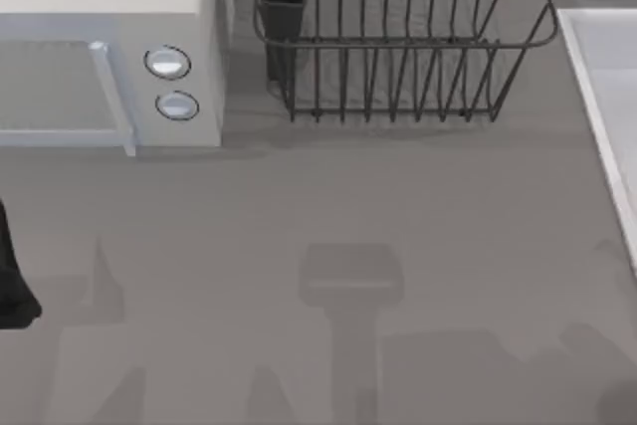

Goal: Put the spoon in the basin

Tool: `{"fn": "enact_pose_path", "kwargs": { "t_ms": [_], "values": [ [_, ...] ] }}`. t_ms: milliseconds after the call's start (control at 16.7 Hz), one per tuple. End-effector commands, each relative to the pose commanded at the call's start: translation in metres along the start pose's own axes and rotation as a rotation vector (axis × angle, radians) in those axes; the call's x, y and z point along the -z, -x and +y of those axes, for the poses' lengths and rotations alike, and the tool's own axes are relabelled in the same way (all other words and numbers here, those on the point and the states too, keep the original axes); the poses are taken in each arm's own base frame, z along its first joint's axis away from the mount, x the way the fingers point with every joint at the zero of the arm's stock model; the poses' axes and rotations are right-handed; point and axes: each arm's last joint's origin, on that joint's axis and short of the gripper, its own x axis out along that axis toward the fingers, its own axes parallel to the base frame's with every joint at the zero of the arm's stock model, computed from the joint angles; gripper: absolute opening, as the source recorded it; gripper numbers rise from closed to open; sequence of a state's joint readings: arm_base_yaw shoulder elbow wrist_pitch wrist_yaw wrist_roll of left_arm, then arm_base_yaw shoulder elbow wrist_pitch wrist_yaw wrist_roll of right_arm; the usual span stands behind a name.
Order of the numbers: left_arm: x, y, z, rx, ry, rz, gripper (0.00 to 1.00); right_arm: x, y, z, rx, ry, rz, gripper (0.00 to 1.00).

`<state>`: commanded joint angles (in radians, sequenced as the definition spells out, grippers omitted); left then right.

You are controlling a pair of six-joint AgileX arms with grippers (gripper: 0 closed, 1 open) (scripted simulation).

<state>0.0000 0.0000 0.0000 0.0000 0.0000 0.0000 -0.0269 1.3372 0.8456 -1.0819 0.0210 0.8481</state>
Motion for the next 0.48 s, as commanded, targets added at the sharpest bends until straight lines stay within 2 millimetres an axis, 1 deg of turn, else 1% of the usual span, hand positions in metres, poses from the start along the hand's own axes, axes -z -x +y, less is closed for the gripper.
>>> {"fn": "enact_pose_path", "kwargs": {
  "t_ms": [120,180,480],
  "values": [
    [0.0,0.0,0.0,0.0,0.0,0.0,1.0,0.001,0.015,-0.002,-0.011,0.003,-0.009,0.0],
    [0.0,0.0,0.0,0.0,0.0,0.0,1.0,0.002,0.019,-0.003,-0.015,0.004,-0.013,0.0],
    [0.0,0.0,0.0,0.0,0.0,0.0,1.0,0.002,0.018,-0.003,-0.013,0.004,-0.01,0.0]
  ]
}}
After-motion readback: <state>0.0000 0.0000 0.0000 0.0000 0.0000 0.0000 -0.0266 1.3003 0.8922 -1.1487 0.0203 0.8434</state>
